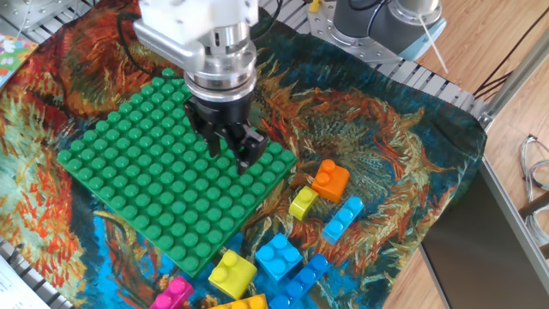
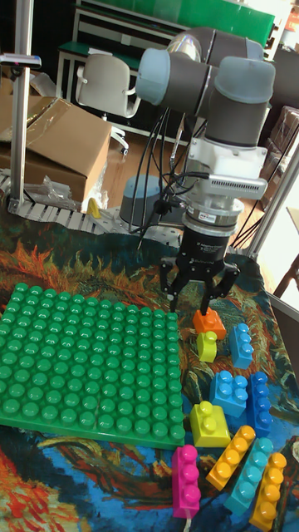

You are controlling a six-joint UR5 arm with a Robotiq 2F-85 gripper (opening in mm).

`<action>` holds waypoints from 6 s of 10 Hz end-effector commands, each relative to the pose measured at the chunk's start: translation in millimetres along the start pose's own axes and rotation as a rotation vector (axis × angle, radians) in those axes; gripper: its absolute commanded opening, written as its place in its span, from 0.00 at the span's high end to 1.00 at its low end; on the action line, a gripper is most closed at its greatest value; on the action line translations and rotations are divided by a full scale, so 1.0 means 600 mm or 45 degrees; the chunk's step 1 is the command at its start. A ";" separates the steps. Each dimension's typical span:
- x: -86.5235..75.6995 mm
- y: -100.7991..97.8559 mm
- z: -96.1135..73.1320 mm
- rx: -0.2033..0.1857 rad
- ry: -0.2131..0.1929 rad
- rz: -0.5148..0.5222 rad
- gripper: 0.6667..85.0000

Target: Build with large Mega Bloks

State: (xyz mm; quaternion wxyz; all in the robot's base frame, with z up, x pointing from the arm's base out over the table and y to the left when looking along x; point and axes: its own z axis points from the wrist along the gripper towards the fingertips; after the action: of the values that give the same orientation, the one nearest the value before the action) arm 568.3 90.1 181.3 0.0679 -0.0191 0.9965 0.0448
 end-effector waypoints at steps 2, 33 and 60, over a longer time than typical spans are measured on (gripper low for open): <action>0.004 0.040 0.018 -0.021 0.026 -0.019 0.35; -0.062 0.302 0.192 -0.017 0.044 0.160 0.36; -0.078 0.304 0.249 -0.010 0.003 0.151 0.39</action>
State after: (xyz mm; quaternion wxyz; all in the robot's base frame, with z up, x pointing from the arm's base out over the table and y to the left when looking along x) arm 627.5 286.2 57.9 0.0665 0.0363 0.9961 0.0449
